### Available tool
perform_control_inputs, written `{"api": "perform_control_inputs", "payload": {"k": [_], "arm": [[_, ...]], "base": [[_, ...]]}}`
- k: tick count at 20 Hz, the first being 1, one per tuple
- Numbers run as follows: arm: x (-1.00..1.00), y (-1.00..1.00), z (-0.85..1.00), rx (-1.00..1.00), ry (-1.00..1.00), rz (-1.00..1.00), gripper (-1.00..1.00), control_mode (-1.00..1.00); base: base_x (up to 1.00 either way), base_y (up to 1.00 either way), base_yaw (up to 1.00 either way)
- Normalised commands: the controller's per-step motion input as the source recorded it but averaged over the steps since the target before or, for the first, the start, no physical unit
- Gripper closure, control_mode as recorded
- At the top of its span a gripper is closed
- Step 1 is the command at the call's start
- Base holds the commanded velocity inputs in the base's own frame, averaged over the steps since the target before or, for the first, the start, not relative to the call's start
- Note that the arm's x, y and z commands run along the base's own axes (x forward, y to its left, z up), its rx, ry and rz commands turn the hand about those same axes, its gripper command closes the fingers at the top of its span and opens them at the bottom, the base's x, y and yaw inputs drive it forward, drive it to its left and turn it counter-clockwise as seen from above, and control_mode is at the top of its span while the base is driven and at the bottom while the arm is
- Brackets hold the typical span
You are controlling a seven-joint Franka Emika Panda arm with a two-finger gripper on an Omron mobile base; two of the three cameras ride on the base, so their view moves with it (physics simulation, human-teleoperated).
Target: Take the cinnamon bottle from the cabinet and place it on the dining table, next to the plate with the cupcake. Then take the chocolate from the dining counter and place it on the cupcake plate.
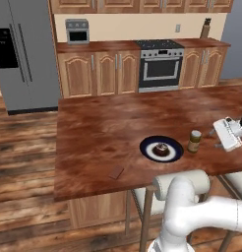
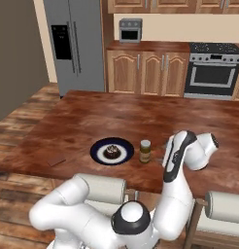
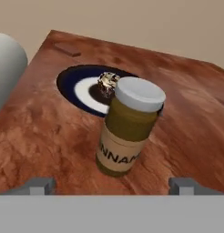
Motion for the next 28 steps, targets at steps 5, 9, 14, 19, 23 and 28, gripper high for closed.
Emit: {"api": "perform_control_inputs", "payload": {"k": [5, 9, 14, 19, 23, 28], "arm": [[-0.47, 0.03, 0.15, -0.29, -0.05, -0.23, -1.0, -1.0], [-0.39, 0.16, 0.27, -0.09, 0.1, -0.24, -1.0, -1.0], [-0.29, 0.24, 0.29, 0.0, 0.23, -0.12, -1.0, -1.0], [-0.35, 0.25, 0.3, -0.14, 0.07, -0.05, -1.0, -1.0], [-0.42, 0.29, 0.22, -0.05, 0.0, -0.15, -1.0, -1.0], [-0.45, 0.43, 0.05, -0.03, -0.06, -0.31, -1.0, -1.0]], "base": [[0.0, 0.0, 0.0], [0.0, 0.0, 0.0], [0.0, 0.0, 0.0], [0.0, 0.0, 0.0], [0.0, 0.0, 0.0], [0.0, 0.0, 0.0]]}}
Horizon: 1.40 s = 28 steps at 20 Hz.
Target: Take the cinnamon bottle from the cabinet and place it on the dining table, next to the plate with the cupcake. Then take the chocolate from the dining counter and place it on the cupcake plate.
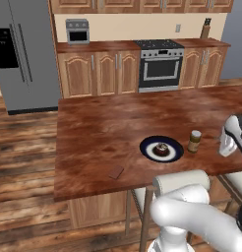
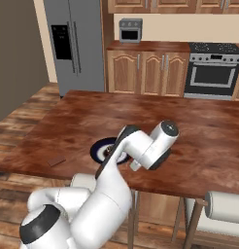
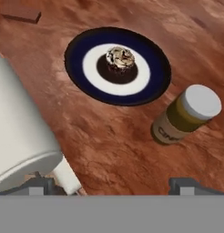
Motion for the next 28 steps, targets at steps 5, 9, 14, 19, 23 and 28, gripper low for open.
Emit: {"api": "perform_control_inputs", "payload": {"k": [5, 9, 14, 19, 23, 28], "arm": [[-0.2, 0.6, 0.0, -0.09, -0.09, -0.24, -1.0, -1.0], [-0.04, 0.73, 0.0, -0.34, 0.03, -0.03, -1.0, -1.0], [-0.22, 0.67, -0.05, -0.18, 0.01, 0.02, -1.0, -1.0], [-0.14, 0.74, 0.0, -0.05, 0.0, 0.0, -1.0, -1.0], [-0.01, 0.69, 0.08, 0.01, -0.02, -0.18, -1.0, -1.0], [-0.01, 0.55, 0.06, 0.08, -0.02, -0.33, -1.0, -1.0]], "base": [[0.0, 0.0, 0.0], [0.0, 0.0, 0.0], [0.0, 0.0, 0.0], [0.0, 0.0, 0.0], [0.0, 0.0, 0.0], [0.0, 0.0, 0.0]]}}
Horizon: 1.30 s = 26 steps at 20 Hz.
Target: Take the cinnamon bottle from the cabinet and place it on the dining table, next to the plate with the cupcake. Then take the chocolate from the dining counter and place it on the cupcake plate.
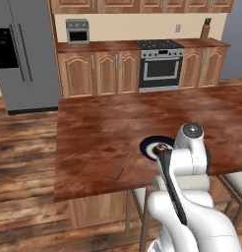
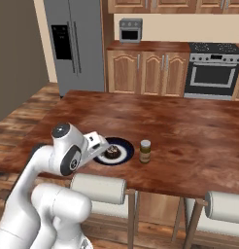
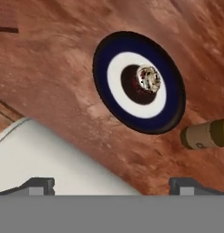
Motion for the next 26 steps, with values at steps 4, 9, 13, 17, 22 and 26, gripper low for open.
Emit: {"api": "perform_control_inputs", "payload": {"k": [4, 9, 13, 17, 22, 26], "arm": [[0.01, 0.45, 0.06, 0.14, 0.0, -0.42, -1.0, -1.0], [0.01, 0.37, 0.02, 0.22, 0.02, -0.46, -1.0, -1.0], [0.0, 0.39, 0.03, 0.34, 0.05, -0.38, -1.0, -1.0], [0.0, 0.42, 0.09, 0.34, 0.08, -0.33, -1.0, -1.0], [0.01, 0.42, 0.09, 0.26, 0.13, -0.36, -1.0, -1.0], [0.03, 0.5, 0.0, 0.13, 0.2, -0.35, -1.0, -1.0]], "base": [[0.0, 0.0, 0.0], [0.0, 0.0, 0.0], [0.0, 0.0, 0.0], [0.0, 0.0, 0.0], [0.0, 0.0, 0.0], [0.0, 0.0, 0.0]]}}
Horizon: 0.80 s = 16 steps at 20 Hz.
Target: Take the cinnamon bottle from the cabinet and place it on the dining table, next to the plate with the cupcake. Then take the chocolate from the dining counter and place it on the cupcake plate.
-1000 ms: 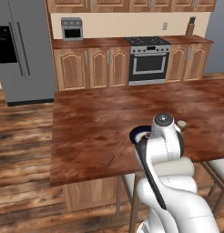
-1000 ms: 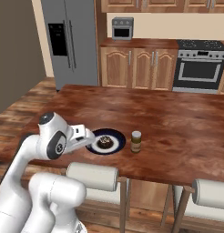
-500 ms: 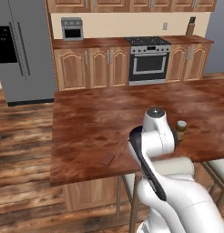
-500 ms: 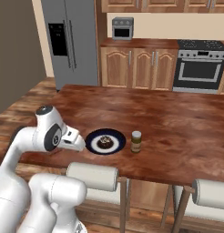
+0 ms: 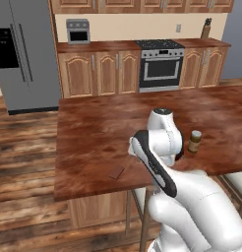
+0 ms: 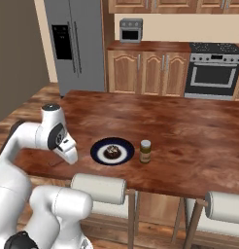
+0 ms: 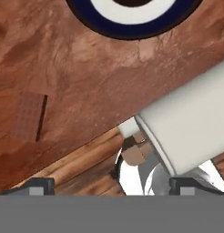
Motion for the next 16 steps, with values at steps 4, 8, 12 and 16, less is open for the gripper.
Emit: {"api": "perform_control_inputs", "payload": {"k": [4, 8, 12, 16], "arm": [[0.03, 0.56, -0.03, 0.0, 0.04, -0.29, -1.0, -1.0], [0.2, 0.52, -0.16, -0.05, 0.01, -0.25, -1.0, -1.0], [0.23, 0.44, -0.19, -0.08, 0.0, -0.16, -1.0, -1.0], [0.32, 0.31, -0.19, -0.01, 0.0, -0.09, -1.0, -1.0]], "base": [[0.0, 0.0, 0.0], [0.0, 0.0, 0.0], [0.0, 0.0, 0.0], [0.0, 0.0, 0.0]]}}
